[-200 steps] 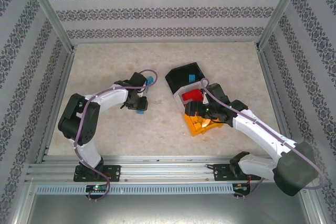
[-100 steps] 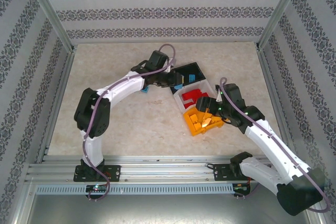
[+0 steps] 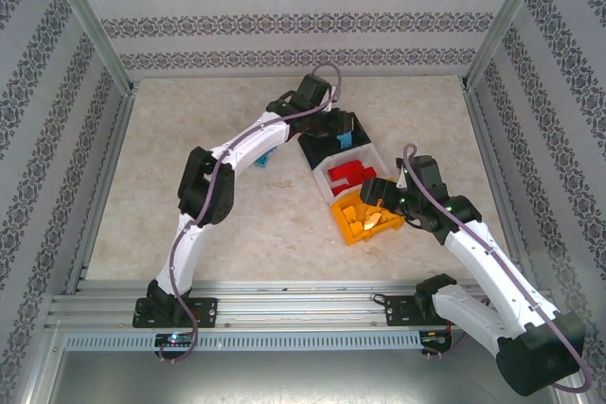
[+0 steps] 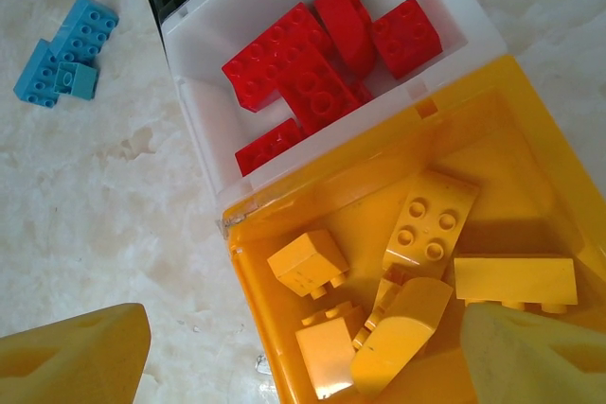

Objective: Sort the legos into containers by color

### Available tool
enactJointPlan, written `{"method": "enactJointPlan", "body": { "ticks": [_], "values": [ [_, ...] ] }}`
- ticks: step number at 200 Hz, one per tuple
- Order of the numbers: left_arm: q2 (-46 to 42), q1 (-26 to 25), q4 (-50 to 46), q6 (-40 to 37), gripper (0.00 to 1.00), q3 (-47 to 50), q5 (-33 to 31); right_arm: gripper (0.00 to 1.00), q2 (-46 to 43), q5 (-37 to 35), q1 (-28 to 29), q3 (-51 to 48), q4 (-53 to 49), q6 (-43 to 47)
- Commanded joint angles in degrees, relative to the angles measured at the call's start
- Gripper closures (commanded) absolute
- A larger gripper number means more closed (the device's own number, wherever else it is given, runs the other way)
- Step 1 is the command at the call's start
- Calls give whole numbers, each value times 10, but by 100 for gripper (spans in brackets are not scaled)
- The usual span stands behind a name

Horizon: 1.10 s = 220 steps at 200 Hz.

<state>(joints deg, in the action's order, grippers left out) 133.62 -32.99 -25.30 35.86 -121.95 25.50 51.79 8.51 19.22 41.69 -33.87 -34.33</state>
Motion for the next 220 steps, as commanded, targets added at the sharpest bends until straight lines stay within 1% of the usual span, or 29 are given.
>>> {"method": "enactJointPlan", "body": {
  "ticks": [1,18,32,49,68,75,88,103,125,148,185,220],
  "values": [
    [49,11,-84,-18,52,-90,-14,14,-1,11,-5,-5,-3,7],
    [76,12,-139,-33,45,-153,-10,14,-4,9,-5,-7,-5,8],
    [54,12,-160,-56,42,-139,-28,14,-5,9,-5,-8,-2,6],
    [-11,13,-163,-95,39,-59,-80,14,-1,13,-3,-13,7,2],
    [-97,18,-193,-137,37,42,-174,15,13,23,5,-17,25,-1],
    [-126,20,-204,-147,37,84,-209,14,22,23,10,-17,30,-2],
    [-174,26,-208,-166,38,163,-255,15,38,20,24,-16,42,-3],
    [-211,32,-200,-182,39,242,-294,15,60,17,41,-12,57,-7],
    [-232,56,-178,-181,40,322,-286,14,86,14,62,4,64,-9],
    [-231,76,-146,-181,40,362,-278,14,94,5,81,14,62,-9],
    [-185,95,-144,-196,41,341,-275,14,87,-4,85,9,54,-13],
    [-149,101,-142,-209,41,316,-268,14,85,-6,85,2,53,-15]
  ]
}}
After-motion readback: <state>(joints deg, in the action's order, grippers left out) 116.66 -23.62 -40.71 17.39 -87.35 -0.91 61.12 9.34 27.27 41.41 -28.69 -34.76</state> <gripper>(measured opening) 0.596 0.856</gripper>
